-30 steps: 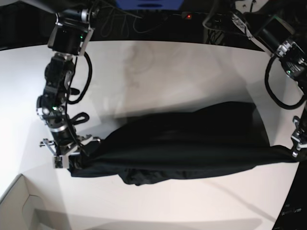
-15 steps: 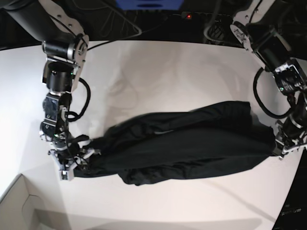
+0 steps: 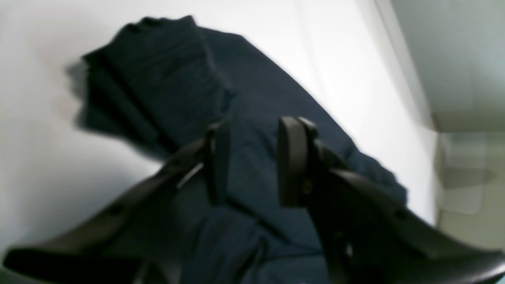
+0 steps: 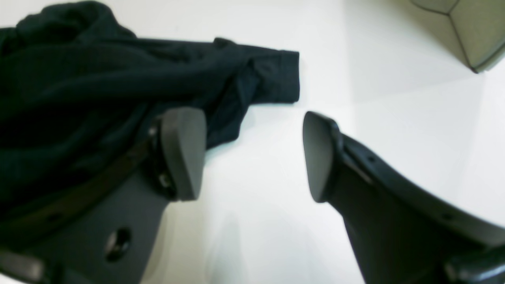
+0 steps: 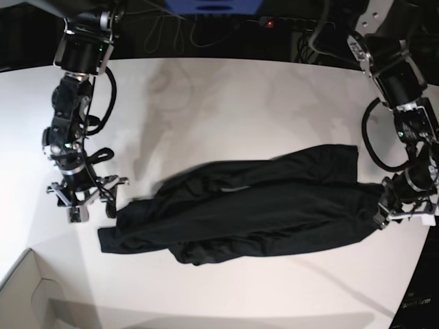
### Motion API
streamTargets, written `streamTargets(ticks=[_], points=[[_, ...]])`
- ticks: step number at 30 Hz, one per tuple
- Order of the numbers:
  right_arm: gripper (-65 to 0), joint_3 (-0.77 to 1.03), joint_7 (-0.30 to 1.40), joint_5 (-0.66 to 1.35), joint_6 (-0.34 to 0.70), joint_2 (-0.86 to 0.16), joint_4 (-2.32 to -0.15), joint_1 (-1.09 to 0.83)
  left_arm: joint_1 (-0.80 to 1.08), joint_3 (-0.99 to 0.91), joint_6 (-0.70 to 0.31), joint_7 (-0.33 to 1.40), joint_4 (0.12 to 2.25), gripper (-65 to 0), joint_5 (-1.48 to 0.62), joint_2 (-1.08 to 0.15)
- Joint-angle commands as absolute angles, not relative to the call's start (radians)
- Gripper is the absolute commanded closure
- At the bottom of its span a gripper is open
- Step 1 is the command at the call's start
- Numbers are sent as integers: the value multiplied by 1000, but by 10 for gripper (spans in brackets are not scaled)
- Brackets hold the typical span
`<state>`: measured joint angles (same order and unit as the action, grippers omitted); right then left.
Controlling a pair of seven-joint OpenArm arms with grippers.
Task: Layout the t-shirt on the table in an organized manner, then fold the t-shirt properly
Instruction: 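Open both grippers and lift them off the shirt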
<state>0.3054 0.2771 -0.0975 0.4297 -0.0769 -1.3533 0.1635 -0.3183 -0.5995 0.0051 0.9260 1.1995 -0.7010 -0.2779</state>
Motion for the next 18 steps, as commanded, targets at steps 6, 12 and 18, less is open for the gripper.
streamTargets(ticks=[6, 12, 18], points=[[-395, 305, 257, -84, 433, -41, -1489, 47, -150, -622, 5, 1003, 1330, -200, -779, -265], [-395, 302, 257, -82, 433, -21, -1521, -19, -13, -616, 5, 915, 1354, -202, -779, -206], [-395, 306, 257, -82, 433, -1, -1526, -58, -5, -616, 4, 880, 1354, -202, -777, -193]])
